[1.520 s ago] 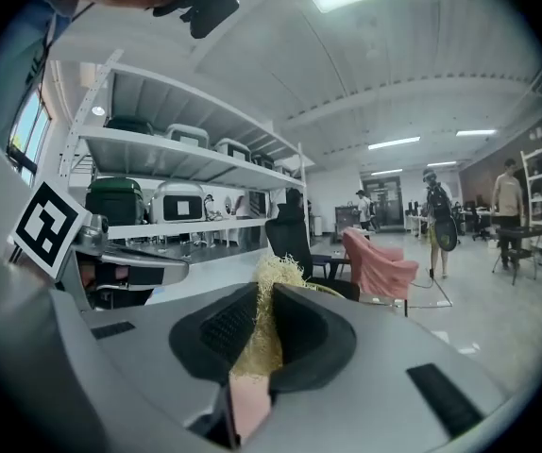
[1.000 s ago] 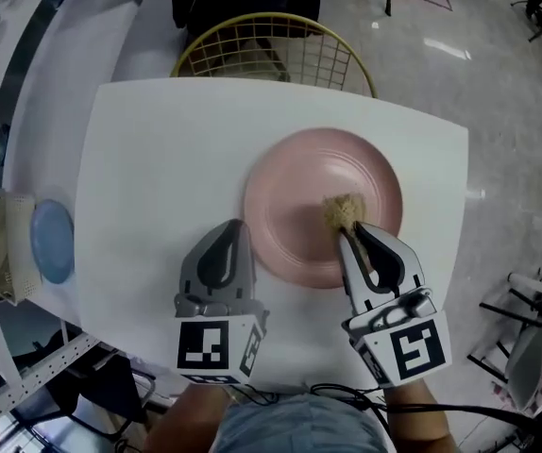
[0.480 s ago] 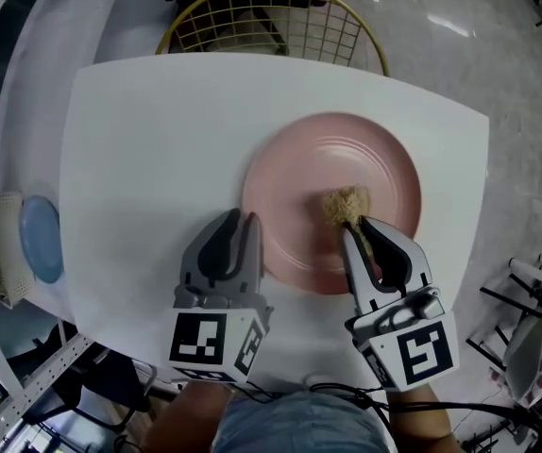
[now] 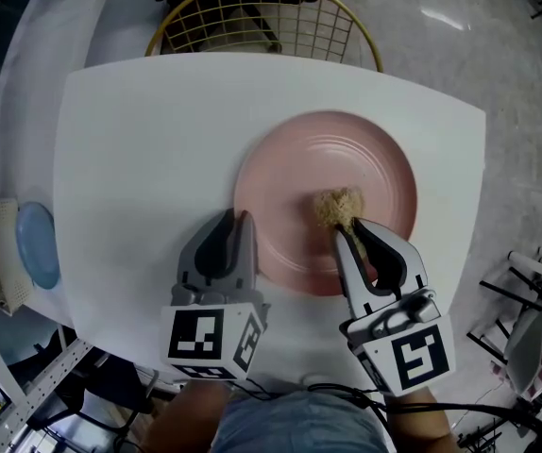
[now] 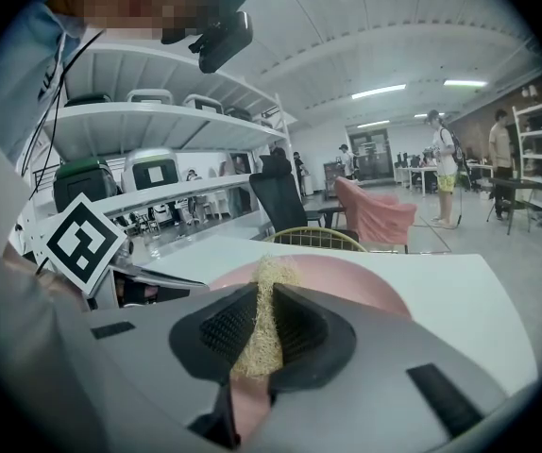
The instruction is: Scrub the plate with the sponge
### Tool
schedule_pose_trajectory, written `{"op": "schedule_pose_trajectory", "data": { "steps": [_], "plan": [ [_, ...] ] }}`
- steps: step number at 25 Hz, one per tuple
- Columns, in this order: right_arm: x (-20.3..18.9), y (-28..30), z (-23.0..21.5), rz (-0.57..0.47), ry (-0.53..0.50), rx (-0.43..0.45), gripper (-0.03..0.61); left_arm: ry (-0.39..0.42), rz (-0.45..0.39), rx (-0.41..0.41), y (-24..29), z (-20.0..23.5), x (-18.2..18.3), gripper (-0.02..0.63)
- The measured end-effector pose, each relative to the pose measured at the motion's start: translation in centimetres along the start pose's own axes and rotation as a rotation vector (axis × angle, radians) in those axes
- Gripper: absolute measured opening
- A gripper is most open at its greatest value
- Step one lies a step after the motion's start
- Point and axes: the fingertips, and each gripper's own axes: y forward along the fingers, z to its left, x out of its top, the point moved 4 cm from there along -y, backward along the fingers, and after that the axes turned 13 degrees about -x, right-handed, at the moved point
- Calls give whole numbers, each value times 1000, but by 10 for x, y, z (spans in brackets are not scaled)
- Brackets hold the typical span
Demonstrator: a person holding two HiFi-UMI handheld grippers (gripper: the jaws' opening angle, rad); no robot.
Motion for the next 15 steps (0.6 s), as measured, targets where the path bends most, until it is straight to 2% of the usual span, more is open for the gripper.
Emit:
{"op": "schedule_pose_trajectory", "data": {
  "steps": [15],
  "plan": [
    [3, -14, -3, -14, 7, -26, 55, 23, -21, 63, -2, -4, 7, 37]
  ]
}}
